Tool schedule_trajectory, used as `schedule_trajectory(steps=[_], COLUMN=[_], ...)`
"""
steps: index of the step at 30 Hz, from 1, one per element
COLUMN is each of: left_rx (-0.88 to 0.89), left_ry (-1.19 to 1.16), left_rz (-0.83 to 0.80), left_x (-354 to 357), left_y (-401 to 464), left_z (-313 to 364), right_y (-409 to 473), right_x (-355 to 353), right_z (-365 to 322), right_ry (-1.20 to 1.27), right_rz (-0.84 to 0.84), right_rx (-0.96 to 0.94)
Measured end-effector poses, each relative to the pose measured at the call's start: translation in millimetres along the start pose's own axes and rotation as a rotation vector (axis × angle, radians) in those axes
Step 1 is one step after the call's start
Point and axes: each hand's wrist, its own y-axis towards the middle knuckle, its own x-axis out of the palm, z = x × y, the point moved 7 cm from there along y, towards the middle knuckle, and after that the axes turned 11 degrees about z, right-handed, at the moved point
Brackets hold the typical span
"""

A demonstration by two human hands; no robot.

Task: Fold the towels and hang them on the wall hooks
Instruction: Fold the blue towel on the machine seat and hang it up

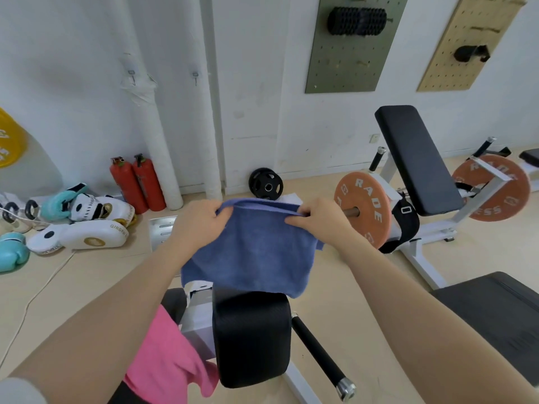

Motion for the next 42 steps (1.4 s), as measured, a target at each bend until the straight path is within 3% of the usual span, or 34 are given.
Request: schedule_trajectory(steps=[5, 7, 9, 12, 14, 16, 18, 23, 29, 33, 36, 42], left_rx=[-0.255, -0.301, -0.340, -0.538, -0.660, -0.698, -0.722, -0.748, -0.627, -0.595, -0.591, -0.530], left_ry=[-0.234, -0.359, -0.552, -0.960, -1.168, -1.242, -1.224, -1.016, -1.057, -0.834, -0.813, -0.937], left_rz=[0.095, 0.056, -0.056, -0.125, -0.171, -0.258, -0.263, -0.046, 0.128, 0.115, 0.117, 0.027], left_x=[-10, -10, -9, -13, -12, -6, 3, 15, -5, -5, -4, -3], left_y=[7, 10, 10, 5, 3, 2, 3, 28, 51, 45, 31, 10], left_z=[-24, -38, -47, -66, -79, -84, -86, -112, -95, -95, -91, -50], right_y=[1, 5, 4, 6, 9, 10, 10, 20, 29, 31, 27, 8], right_x=[3, -4, -7, -6, 4, 15, 23, 35, 19, 33, 44, 38], right_z=[-11, -4, 4, 9, 11, 16, 23, 20, 4, -4, -14, -43], right_ry=[-0.112, -0.097, 0.230, 0.742, 0.907, 0.889, 0.811, 0.812, 0.724, 0.522, 0.397, 0.497], right_rz=[-0.088, -0.070, -0.080, -0.039, -0.031, 0.019, 0.110, 0.244, 0.432, 0.332, 0.290, 0.211], right_rx=[-0.135, -0.081, 0.062, 0.235, 0.325, 0.452, 0.563, 0.613, 0.497, 0.445, 0.357, 0.285])
